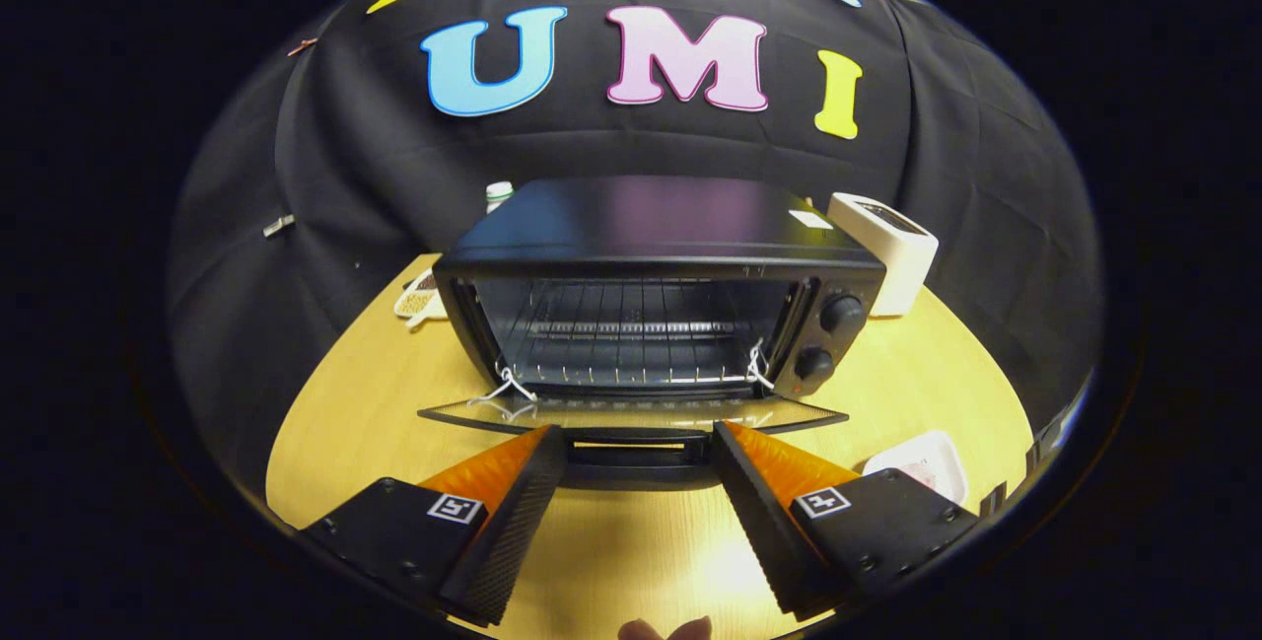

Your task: Open the toaster oven, put the food inside, and close the toaster oven door.

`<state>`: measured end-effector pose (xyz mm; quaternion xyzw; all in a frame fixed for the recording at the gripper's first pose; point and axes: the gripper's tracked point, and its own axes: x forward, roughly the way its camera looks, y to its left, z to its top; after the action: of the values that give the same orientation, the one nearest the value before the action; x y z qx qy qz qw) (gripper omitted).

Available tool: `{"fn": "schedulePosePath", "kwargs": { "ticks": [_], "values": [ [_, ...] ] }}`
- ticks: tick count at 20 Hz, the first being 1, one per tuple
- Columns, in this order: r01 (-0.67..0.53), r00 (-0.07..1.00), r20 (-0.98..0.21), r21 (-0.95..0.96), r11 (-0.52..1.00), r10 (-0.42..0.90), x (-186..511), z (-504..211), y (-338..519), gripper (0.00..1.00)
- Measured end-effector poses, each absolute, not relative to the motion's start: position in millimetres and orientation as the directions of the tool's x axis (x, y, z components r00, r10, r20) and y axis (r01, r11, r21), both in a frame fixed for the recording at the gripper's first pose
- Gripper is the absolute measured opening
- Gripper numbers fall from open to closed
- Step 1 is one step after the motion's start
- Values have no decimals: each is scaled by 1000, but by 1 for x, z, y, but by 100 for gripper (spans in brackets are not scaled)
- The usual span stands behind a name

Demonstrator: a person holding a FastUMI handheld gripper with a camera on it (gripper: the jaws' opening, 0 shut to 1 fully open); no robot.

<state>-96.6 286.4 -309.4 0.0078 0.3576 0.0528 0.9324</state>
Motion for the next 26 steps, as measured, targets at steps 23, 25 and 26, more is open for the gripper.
{"fn": "schedulePosePath", "kwargs": {
  "ticks": [23, 25, 26],
  "values": [
    [-308, 681, -657, 145, 940, 324, -127, -256, 212, 99],
    [-315, 678, -656, 149, 937, 332, -124, -245, 183, 99],
    [-318, 668, -662, 157, 935, 339, -124, -243, 168, 99]
  ]
}}
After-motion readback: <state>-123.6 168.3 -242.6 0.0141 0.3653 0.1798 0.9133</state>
